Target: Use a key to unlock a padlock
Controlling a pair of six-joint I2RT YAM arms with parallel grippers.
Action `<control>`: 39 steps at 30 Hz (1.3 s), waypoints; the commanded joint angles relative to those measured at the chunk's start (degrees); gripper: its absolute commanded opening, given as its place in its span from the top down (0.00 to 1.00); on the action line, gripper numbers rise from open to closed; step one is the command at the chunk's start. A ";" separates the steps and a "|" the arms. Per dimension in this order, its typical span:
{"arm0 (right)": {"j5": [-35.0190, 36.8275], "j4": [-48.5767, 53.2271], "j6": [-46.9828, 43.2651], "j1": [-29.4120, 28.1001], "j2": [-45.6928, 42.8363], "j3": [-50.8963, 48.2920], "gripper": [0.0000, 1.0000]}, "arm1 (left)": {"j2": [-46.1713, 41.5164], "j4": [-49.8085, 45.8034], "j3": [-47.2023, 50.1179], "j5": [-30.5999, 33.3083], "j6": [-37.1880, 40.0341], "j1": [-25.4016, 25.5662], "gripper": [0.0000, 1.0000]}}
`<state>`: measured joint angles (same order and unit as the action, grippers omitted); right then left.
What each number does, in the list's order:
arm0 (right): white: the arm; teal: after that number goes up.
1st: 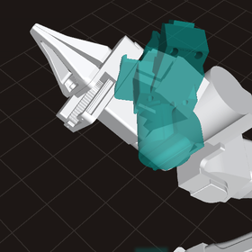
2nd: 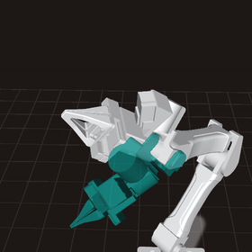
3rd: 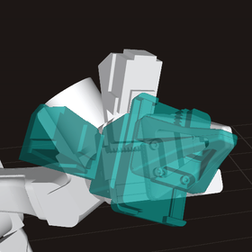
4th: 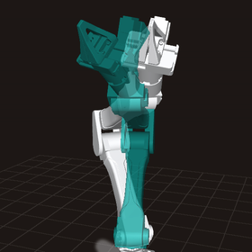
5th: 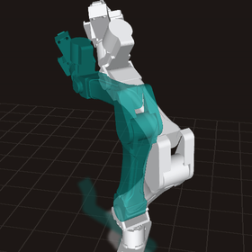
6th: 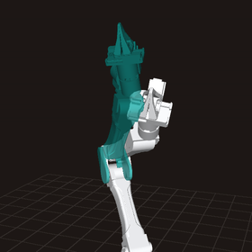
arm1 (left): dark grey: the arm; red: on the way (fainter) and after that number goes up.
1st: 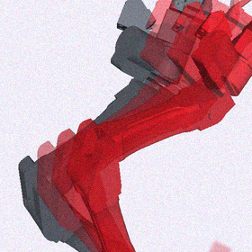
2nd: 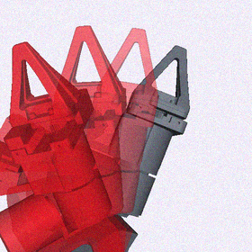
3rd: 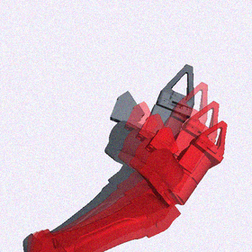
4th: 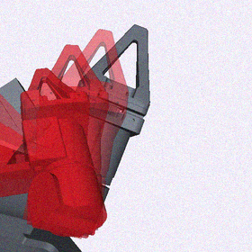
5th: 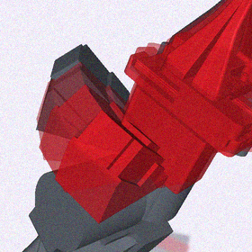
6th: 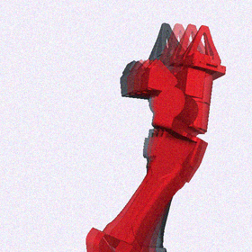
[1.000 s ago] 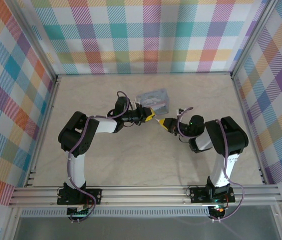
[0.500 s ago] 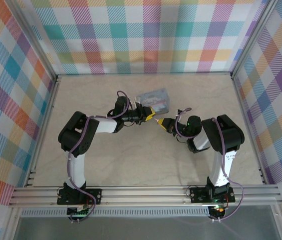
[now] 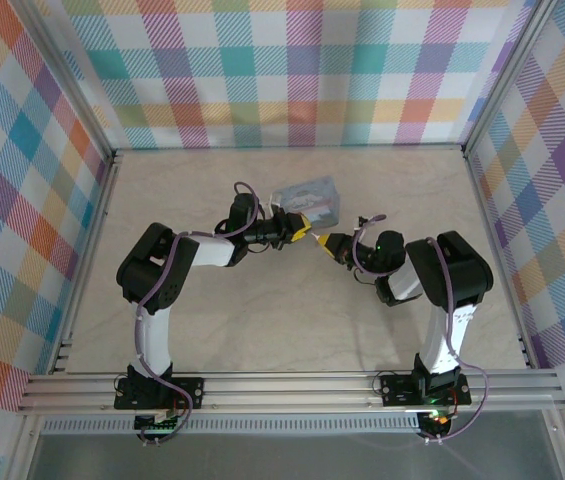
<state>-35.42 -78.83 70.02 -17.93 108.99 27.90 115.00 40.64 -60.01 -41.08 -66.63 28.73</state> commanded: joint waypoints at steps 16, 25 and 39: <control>1.01 -1.66 1.25 -1.28 0.74 2.59 1.00 | -0.32 4.69 -0.11 -1.80 -1.75 0.88 1.00; 2.91 1.03 0.69 -1.57 0.20 2.88 1.00 | -0.67 4.87 -0.11 -1.85 -1.84 1.24 1.00; 3.31 -1.77 15.45 -2.10 0.77 7.87 1.00 | -0.11 5.06 -0.54 -3.80 -1.33 3.00 1.00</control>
<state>-32.53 -76.82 79.29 -19.14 109.34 31.81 115.02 43.75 -60.03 -39.57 -67.94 29.12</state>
